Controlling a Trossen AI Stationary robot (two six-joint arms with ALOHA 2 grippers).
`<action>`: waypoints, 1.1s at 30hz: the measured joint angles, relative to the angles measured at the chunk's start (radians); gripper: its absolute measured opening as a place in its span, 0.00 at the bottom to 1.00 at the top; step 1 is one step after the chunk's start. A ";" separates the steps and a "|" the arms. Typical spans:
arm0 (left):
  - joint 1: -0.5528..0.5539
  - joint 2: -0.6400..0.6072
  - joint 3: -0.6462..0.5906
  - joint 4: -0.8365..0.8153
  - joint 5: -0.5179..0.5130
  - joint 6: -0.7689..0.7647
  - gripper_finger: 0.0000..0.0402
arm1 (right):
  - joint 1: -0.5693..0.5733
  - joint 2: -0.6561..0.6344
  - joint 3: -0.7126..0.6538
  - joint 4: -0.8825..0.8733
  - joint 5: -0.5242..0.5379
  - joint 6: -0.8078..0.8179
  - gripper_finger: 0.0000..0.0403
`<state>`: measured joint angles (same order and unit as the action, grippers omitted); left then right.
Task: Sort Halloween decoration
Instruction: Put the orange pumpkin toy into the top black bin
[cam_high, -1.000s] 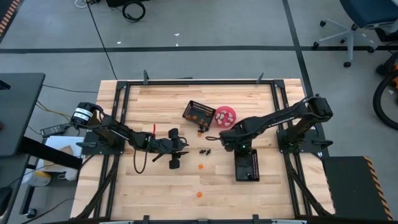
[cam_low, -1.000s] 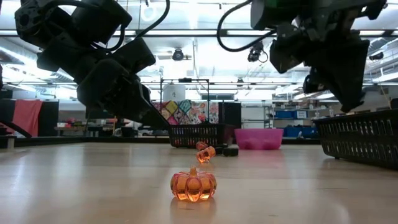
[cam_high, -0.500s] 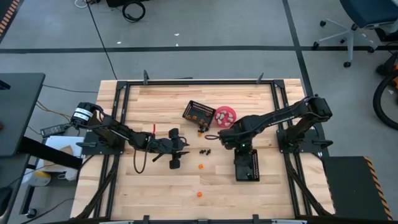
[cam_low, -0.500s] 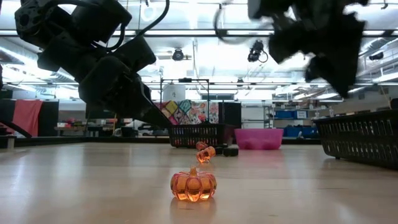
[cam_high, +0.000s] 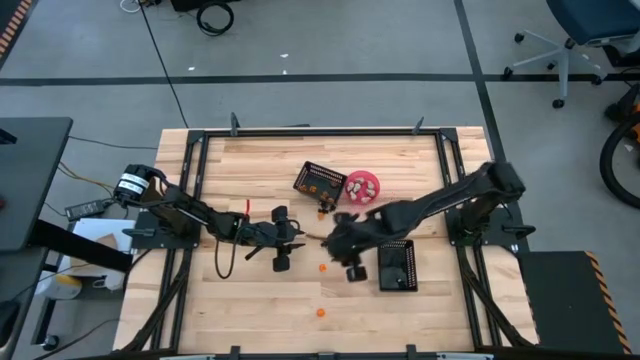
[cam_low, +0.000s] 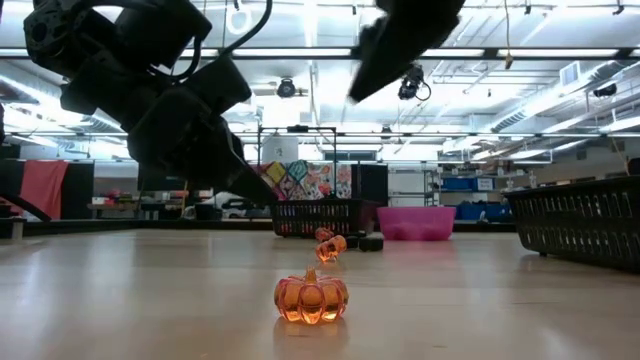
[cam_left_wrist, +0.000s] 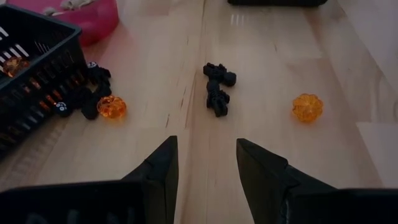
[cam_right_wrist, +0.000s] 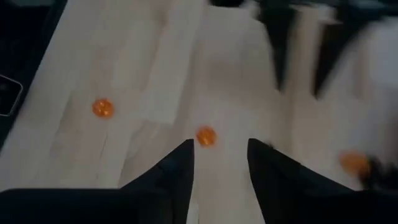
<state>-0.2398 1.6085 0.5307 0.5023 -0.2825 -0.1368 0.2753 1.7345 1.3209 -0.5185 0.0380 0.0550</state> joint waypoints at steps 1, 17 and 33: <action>0.000 0.000 0.000 -0.005 0.000 0.000 0.34 | 0.001 0.028 0.000 0.044 -0.019 -0.029 0.40; 0.000 0.000 0.000 -0.034 0.000 0.001 0.34 | -0.015 0.340 0.000 0.282 -0.118 -0.283 0.54; 0.000 0.000 0.000 -0.051 0.000 -0.002 0.34 | -0.053 0.310 -0.182 0.513 -0.168 -0.214 0.31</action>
<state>-0.2398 1.6085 0.5304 0.4515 -0.2825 -0.1387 0.2225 2.0444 1.1384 -0.0054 -0.1297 -0.1592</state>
